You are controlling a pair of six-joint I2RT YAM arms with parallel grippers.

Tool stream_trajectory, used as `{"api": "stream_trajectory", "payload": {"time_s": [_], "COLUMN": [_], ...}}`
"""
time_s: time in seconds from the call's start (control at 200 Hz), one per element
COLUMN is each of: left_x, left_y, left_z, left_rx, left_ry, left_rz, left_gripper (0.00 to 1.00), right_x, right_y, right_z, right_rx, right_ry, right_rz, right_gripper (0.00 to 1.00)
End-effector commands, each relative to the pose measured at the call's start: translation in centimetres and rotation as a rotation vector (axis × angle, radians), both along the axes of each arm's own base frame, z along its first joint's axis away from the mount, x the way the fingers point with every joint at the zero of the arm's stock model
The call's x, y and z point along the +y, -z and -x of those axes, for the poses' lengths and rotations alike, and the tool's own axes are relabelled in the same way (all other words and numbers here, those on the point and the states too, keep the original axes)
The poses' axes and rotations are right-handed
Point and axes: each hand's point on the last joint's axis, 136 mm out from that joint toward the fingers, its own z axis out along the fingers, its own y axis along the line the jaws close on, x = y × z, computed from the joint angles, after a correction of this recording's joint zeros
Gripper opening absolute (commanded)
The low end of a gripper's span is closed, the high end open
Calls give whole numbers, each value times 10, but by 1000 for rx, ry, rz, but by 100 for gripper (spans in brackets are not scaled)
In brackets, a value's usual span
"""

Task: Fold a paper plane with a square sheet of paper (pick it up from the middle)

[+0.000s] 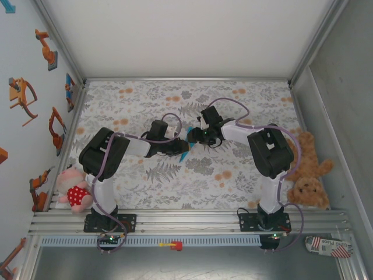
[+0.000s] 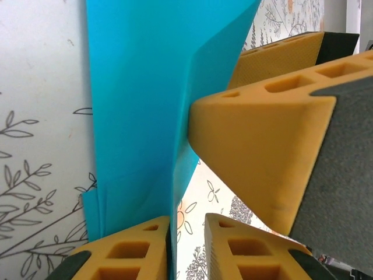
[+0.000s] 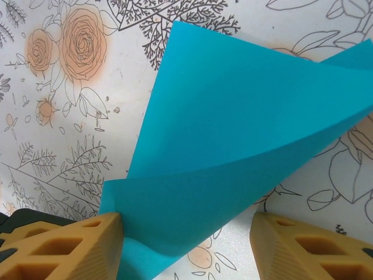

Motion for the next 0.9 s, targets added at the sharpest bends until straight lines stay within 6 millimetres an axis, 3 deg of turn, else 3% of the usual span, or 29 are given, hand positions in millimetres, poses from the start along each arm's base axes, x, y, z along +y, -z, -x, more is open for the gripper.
{"api": "stream_trajectory", "payload": {"time_s": [0.0,0.325,0.576,0.896], "left_x": [4,15,17,23], "left_y": [-12,-14,-2,24], "left_z": [2,0,9,19], "left_rx": [-3,-13,13,40], "left_ry": [-8,-49,-38,-19], "left_rz": [-3,-67,-134,-243], "left_gripper": [26,30,29,21], "right_x": [-13,-11,-10,-12], "right_y": [37,38,39,46], "right_z": [12,14,15,16], "right_rx": [78,88,97,124], "right_ry": [17,7,7,32], "right_rz": [93,89,85,99], "right_gripper": [59,59,59,59]}}
